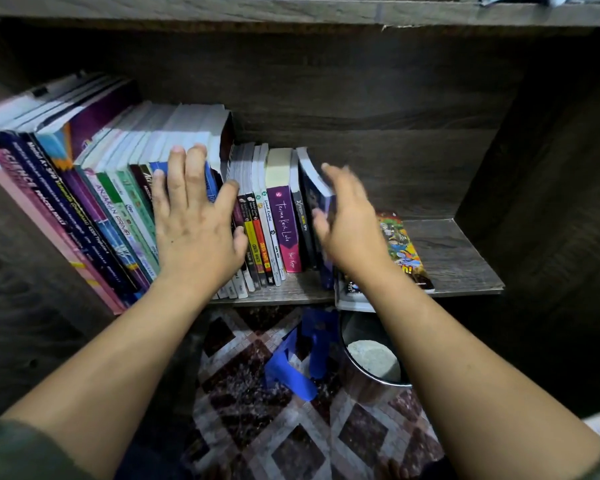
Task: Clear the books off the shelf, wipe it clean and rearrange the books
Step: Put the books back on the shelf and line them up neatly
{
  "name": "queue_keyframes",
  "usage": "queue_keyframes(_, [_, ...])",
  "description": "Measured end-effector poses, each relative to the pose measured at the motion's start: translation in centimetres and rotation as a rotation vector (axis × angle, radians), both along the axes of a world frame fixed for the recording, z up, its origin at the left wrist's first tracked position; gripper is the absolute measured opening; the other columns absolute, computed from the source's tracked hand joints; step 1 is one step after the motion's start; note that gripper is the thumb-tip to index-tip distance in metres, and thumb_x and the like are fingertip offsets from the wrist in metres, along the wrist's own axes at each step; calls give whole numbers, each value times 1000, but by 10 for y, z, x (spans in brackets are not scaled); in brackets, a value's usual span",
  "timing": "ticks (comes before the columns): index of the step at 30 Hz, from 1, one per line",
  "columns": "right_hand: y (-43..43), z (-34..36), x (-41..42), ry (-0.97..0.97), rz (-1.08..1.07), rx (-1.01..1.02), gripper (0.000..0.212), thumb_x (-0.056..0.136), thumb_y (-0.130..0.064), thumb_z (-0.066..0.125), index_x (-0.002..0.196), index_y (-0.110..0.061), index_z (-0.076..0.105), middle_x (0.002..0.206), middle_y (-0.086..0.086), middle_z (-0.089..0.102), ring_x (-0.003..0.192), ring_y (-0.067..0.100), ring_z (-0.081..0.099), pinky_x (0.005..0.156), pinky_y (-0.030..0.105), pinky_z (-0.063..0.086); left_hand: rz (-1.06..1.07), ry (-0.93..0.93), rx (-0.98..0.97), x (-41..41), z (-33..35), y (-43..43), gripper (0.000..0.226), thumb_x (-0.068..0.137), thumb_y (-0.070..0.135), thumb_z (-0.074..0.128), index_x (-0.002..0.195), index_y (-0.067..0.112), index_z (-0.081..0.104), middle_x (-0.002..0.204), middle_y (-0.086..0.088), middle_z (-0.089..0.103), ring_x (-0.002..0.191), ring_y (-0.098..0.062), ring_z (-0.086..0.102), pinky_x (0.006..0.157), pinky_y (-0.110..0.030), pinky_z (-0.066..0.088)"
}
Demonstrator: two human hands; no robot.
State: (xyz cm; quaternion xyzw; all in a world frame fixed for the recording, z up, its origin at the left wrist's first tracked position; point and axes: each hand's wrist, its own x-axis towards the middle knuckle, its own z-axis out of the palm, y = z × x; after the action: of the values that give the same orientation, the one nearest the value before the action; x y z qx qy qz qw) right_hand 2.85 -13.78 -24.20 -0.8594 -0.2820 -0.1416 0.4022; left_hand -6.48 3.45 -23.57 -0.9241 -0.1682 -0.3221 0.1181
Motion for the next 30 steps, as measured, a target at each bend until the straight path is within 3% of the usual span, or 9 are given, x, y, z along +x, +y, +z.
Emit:
queue_keyframes(3, [11,-13,-3,125,-30,-163,60,94,-20,52,148,-22,25,110,18,64,98,39,60,80,40,45,-5,12,2,-2,1,0,60,71,32,73,125,16,55,154,-22,13,145,-39,2,117,-52,0])
queue_keyframes(5, [16,-18,-3,247,-126,-376,48,97,-30,48,140,-15,31,116,21,62,106,40,57,83,41,43,-12,16,3,-3,2,1,60,72,32,73,127,16,54,155,-22,12,145,-39,2,117,-51,0])
queue_keyframes(7, [24,-22,-1,397,-185,-453,42,99,-32,47,133,-10,38,125,20,58,117,39,53,90,40,42,-17,18,2,-4,1,2,60,72,32,72,127,17,54,156,-21,11,146,-38,1,117,-51,-1])
queue_keyframes(12, [35,-32,6,472,-253,-238,36,98,-16,49,134,-15,44,118,18,61,108,36,57,83,35,45,-18,19,-1,-3,0,3,59,72,33,72,127,18,55,157,-21,10,146,-36,-1,117,-49,-3])
queue_keyframes(15, [33,-41,12,508,-159,-126,48,98,-7,43,143,-24,38,115,11,63,99,26,58,83,31,43,-18,11,-4,-3,0,3,59,72,33,72,127,18,55,156,-20,10,146,-35,-1,117,-48,-4])
queue_keyframes(18, [28,-45,18,517,-80,-149,72,92,0,40,148,-42,25,118,11,62,101,28,60,91,36,48,-32,4,-4,-3,-1,5,59,71,30,73,126,17,56,156,-21,13,145,-36,1,117,-48,-3])
queue_keyframes(22, [15,-40,18,507,23,-247,75,93,-6,47,153,-36,14,126,10,60,110,29,58,99,37,46,-20,19,1,-4,0,5,61,71,30,73,128,18,54,156,-20,11,146,-36,1,117,-49,-3])
queue_keyframes(27, [-3,-46,13,410,-169,-579,50,89,-29,59,137,-25,44,131,10,57,118,31,54,97,41,46,-12,19,9,-3,0,4,61,70,29,74,127,18,54,155,-21,11,145,-37,0,117,-48,-3])
queue_keyframes(30, [-22,-62,7,540,-309,-845,79,81,-62,61,144,-24,32,149,13,32,135,38,31,105,51,33,1,24,3,-2,1,3,60,70,30,74,126,18,53,155,-20,10,145,-37,-1,117,-48,-5])
